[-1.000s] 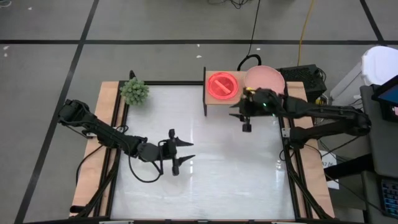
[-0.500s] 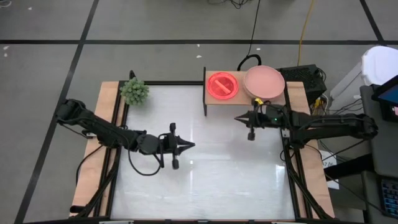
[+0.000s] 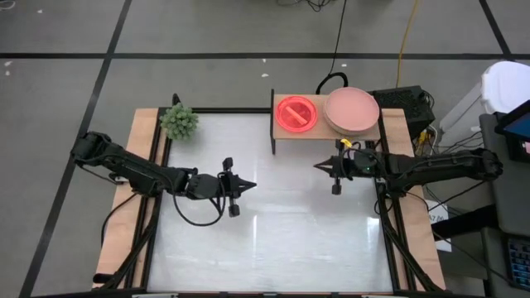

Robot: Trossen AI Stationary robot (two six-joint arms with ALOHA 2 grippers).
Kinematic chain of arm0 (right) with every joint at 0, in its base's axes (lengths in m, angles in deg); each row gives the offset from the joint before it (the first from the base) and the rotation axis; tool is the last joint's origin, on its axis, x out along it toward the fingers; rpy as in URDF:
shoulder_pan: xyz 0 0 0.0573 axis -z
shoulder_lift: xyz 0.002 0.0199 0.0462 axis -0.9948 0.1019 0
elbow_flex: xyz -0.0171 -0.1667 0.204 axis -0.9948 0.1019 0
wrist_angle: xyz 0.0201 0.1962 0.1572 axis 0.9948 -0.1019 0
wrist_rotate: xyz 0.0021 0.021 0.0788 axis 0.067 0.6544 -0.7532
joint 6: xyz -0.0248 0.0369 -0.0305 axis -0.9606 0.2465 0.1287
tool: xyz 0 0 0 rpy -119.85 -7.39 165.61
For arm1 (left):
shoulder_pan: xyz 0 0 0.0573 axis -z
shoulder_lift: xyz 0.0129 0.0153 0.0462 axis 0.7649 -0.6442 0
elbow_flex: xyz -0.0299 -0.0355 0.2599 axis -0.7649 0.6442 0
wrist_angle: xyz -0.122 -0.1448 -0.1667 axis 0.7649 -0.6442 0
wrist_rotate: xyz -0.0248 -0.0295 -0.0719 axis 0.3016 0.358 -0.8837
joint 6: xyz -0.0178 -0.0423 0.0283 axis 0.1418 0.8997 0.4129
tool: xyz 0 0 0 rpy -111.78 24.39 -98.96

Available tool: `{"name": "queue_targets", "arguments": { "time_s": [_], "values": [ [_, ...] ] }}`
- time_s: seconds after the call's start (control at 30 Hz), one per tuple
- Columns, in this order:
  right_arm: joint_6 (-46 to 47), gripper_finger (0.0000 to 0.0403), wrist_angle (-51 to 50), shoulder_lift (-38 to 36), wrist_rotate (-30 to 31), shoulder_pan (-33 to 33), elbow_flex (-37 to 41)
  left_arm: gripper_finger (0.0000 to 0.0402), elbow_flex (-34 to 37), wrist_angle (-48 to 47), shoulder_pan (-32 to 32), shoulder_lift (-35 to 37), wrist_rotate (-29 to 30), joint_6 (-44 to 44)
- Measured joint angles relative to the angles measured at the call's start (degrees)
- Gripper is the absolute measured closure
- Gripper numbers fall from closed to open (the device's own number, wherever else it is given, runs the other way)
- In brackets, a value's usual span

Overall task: Place and stack plates onto a shelf
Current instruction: Return To Home Position

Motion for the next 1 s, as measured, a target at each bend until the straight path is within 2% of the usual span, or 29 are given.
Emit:
{"name": "queue_targets", "arguments": {
  "time_s": [0.13, 0.37, 0.47, 0.77, 1.0],
  "values": [
    [0.1, 0.0403, 0.44, -0.3, 0.19, -1.81, 1.12, 0.0397, 1.37, 0.81, 0.0, 0.0, 1.15, -0.18],
    [1.35, 0.0403, 1.25, -2.6, 0.34, -4.43, 3.24, 0.0398, 9.15, 9.94, -0.31, 0.23, 1.27, 0.9],
    [2.38, 0.0403, 1.19, -4.41, 3.12, -5.17, 5.05, 0.0398, 12.52, 13.01, -0.31, 2.17, 1.29, 0.44],
    [3.43, 0.0403, 2.05, -8.23, 2.98, -5.44, 9.66, 0.0398, 25.98, 13.85, -0.3, 19.1, 1.31, 3.89],
    [2.51, 0.0403, 2.19, -11.48, 2.81, -5.44, 11.89, 0.0398, 32.85, 13.94, 0.87, 30.4, 1.29, 2.63]
  ]
}}
